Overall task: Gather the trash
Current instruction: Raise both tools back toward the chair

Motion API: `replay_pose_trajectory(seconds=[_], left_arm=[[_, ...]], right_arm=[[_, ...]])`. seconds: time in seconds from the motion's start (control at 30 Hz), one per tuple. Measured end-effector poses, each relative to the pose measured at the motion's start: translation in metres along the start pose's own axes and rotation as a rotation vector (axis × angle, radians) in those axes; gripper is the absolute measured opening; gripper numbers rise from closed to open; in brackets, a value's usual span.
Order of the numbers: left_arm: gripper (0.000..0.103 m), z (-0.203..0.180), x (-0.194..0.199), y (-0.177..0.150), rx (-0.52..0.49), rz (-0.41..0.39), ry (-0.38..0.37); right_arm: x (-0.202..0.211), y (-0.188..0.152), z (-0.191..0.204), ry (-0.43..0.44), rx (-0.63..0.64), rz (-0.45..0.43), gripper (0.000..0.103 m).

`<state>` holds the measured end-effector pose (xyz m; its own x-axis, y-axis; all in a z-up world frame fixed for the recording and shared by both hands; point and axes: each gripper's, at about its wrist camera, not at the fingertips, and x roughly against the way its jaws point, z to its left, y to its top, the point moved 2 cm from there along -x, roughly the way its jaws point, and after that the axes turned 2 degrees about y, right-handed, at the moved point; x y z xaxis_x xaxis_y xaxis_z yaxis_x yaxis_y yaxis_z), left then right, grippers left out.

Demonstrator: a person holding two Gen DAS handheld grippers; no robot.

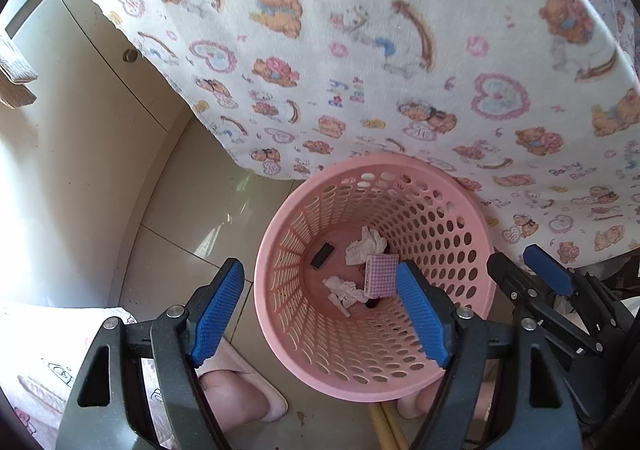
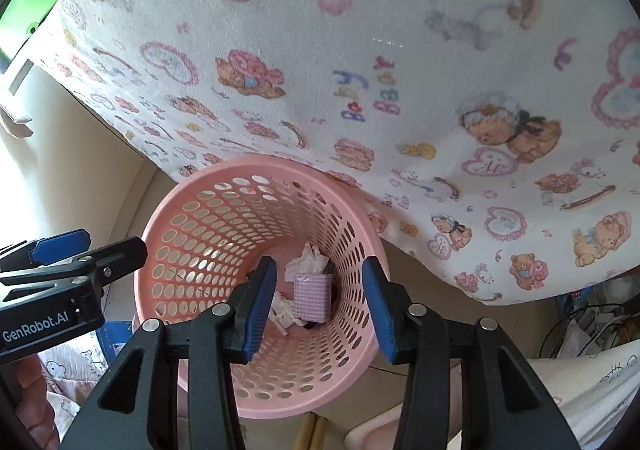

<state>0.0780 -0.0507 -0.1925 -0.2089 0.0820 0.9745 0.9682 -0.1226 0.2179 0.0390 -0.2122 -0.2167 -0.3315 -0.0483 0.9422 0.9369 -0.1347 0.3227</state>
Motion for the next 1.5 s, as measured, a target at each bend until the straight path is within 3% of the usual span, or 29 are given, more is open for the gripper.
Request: replay_pose_trajectory(seconds=[0.2, 0.4, 0.57, 0.8, 0.97, 1.07, 1.27, 1.5], left_arm=[[0.078, 0.000, 0.044, 0.002, -0.016, -0.139, -0.006], [0.080, 0.004, 0.087, 0.005, -0.003, -0.280, -0.006], [0.080, 0.008, 0.105, 0.006, 0.017, -0.343, -0.004], [0.080, 0.008, 0.121, 0.012, 0.006, -0.392, 0.039], [0.080, 0.005, 0.156, 0.034, 0.012, -0.407, 0.011], [0.081, 0.003, 0.200, 0.053, 0.015, -0.472, -0.038], [0.086, -0.001, 0.275, 0.086, -0.033, -0.646, 0.026], [0.088, -0.002, 0.285, 0.098, -0.083, -0.699, 0.015]], right_arm=[[0.036, 0.011, 0.000, 0.001, -0.001, -0.102, 0.047], [0.092, 0.017, -0.001, -0.006, -0.014, -0.281, 0.052], [0.128, 0.019, -0.002, -0.042, 0.005, -0.410, 0.055], [0.148, 0.023, -0.008, -0.023, -0.008, -0.454, 0.055], [0.174, 0.035, 0.002, -0.031, 0.043, -0.535, 0.055], [0.204, 0.048, 0.006, -0.009, 0.071, -0.588, 0.055], [0.268, 0.079, 0.001, 0.011, 0.101, -0.705, 0.060], [0.299, 0.110, -0.003, -0.001, 0.103, -0.718, 0.061]])
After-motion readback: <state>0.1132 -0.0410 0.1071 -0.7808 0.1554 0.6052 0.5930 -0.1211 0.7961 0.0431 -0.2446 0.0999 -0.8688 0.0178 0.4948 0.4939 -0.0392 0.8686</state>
